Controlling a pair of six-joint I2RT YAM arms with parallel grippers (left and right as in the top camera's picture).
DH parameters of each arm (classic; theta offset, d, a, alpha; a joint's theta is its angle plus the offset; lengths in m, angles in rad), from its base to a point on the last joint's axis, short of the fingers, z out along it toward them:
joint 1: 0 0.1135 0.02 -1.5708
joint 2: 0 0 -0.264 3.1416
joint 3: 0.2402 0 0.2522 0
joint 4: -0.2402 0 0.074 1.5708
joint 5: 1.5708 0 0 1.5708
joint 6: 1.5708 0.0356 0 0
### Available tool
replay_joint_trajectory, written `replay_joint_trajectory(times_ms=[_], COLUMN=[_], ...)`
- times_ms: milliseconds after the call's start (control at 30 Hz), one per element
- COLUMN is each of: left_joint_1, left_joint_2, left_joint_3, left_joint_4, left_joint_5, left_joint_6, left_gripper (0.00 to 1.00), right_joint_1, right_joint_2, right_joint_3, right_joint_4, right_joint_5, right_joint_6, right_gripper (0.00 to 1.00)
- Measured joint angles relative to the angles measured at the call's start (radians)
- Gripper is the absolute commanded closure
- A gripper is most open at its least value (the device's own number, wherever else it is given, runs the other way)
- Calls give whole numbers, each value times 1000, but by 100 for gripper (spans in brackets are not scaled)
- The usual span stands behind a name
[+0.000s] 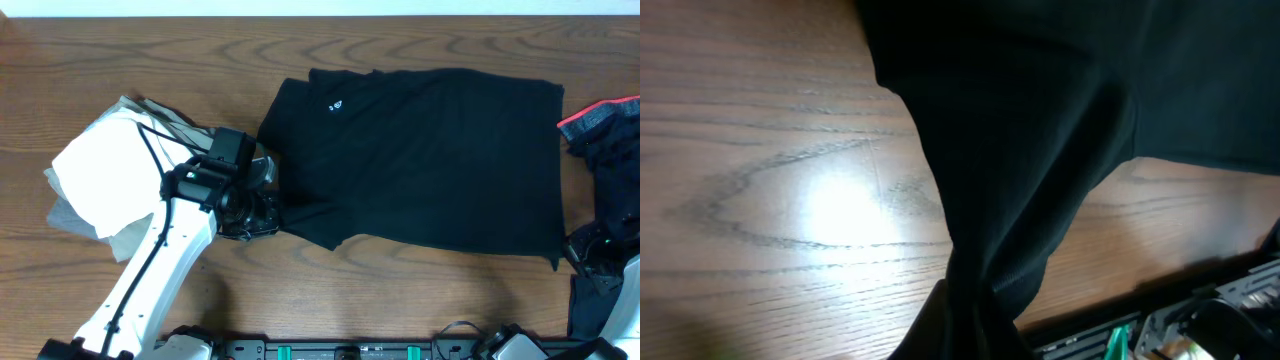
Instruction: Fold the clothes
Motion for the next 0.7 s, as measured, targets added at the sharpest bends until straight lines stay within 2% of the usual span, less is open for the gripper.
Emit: replay_joint_trajectory(times_ms=[67, 200, 467, 600, 700], left_joint_1=[0, 0, 0, 0, 0], left_joint_2=[-5, -5, -5, -5, -5], left_joint_3=[0, 0, 0, 0, 0], left_joint_4=[0, 0, 2, 2, 2], left_joint_5=[-6, -18, -25, -27, -27], left_joint_6=[0, 0, 0, 0, -1], left_gripper=[94, 94, 94, 94, 94], right_joint_1=[0, 0, 0, 0, 0], right_joint_2=[0, 0, 0, 1, -8], right_joint_3=[0, -17, -241, -354, -383], right_joint_4=[-5, 4, 158, 285, 339], right_joint_5=[5, 16, 8, 5, 3], right_joint_6=[0, -5, -5, 14, 39], right_gripper=[75, 56, 50, 56, 57])
